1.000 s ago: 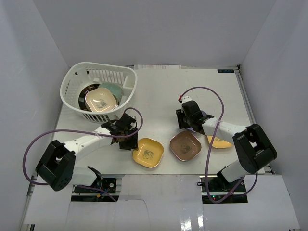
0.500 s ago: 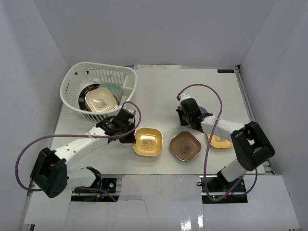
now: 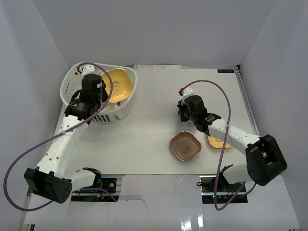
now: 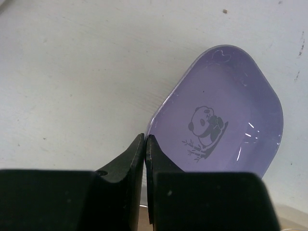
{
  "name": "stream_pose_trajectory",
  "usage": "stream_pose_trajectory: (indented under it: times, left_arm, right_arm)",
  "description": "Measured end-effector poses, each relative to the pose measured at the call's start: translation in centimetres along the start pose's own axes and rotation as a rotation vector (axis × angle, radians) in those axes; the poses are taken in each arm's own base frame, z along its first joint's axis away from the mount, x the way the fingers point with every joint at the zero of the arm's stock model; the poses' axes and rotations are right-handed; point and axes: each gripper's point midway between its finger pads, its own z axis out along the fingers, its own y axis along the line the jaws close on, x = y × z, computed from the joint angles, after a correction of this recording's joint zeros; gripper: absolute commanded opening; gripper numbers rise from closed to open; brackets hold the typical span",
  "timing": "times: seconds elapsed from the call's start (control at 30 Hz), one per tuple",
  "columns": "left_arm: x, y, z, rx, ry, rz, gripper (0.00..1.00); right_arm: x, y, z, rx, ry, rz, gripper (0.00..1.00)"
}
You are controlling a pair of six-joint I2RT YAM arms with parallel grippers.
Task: Place the plates into the plastic bin on the countertop
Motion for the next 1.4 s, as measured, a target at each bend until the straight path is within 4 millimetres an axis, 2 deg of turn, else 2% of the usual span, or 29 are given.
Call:
stream_pose_trajectory:
  times: [0.1, 0.27, 0.37, 0.5, 0.67, 0.77, 0.8, 0.83, 0.9, 0.97, 1.03, 1.13, 1.17, 1.3, 1.4]
  left_arm:
    - [0.1, 5.3, 1.8, -0.169, -0.007, -0.021, 0.00]
    - [2.4, 10.2, 3.9, -0.328, 0.029, -0.013, 0.00]
    - [3.4, 12.2, 5.0, -0.395, 0.048, -0.013, 0.00]
    - [3.6, 13.8, 6.7, -0.459, 0.036, -0.008, 0.00]
    - [5.9, 15.6, 8.4, -0.508, 0.084, 0.008, 0.00]
    - [6.1, 15.4, 8.7, -0.491, 0.088, 0.010, 0.01]
    - [6.0, 15.3, 8.8, -0.482, 0.088, 0.007, 0.05]
    - [6.1, 15.1, 8.8, -0.472, 0.092, 0.001, 0.23]
    - [6.2, 14.7, 8.8, -0.444, 0.101, -0.011, 0.37]
    - [6.2, 13.8, 8.7, -0.394, 0.108, -0.033, 0.43]
    - [5.9, 12.8, 8.2, -0.339, 0.108, -0.054, 0.44]
    - [4.2, 11.1, 6.6, -0.254, 0.069, -0.092, 0.53]
    - [3.3, 10.6, 6.0, -0.230, 0.047, -0.103, 0.62]
    - [-0.8, 9.0, 2.7, -0.148, -0.079, -0.155, 0.85]
    - [-3.6, 8.1, 0.0, -0.099, -0.177, -0.189, 0.89]
  right_arm:
    - [-0.3, 1.0, -0.4, -0.031, -0.010, -0.009, 0.08]
    - [0.1, 3.5, -0.7, -0.093, -0.005, -0.041, 0.08]
    - [0.3, 5.0, -0.9, -0.129, -0.001, -0.063, 0.08]
    - [0.4, 6.9, -1.4, -0.168, 0.001, -0.090, 0.08]
    - [-1.0, 9.1, -2.4, -0.212, -0.024, -0.116, 0.08]
    - [-3.7, 10.3, -3.6, -0.231, -0.075, -0.130, 0.08]
    - [-4.7, 10.7, -4.0, -0.237, -0.094, -0.137, 0.08]
    - [-6.1, 11.1, -4.5, -0.243, -0.122, -0.140, 0.08]
    - [-9.3, 12.2, -5.6, -0.264, -0.190, -0.143, 0.08]
    - [-12.0, 13.4, -6.8, -0.289, -0.251, -0.151, 0.08]
    - [-14.5, 15.0, -7.8, -0.323, -0.307, -0.159, 0.08]
    - [-17.6, 18.3, -8.4, -0.387, -0.363, -0.182, 0.08]
    - [-18.2, 19.4, -8.3, -0.409, -0.369, -0.192, 0.08]
    - [-19.0, 24.0, -7.1, -0.512, -0.362, -0.230, 0.08]
    - [-19.1, 27.3, -5.5, -0.583, -0.349, -0.257, 0.08]
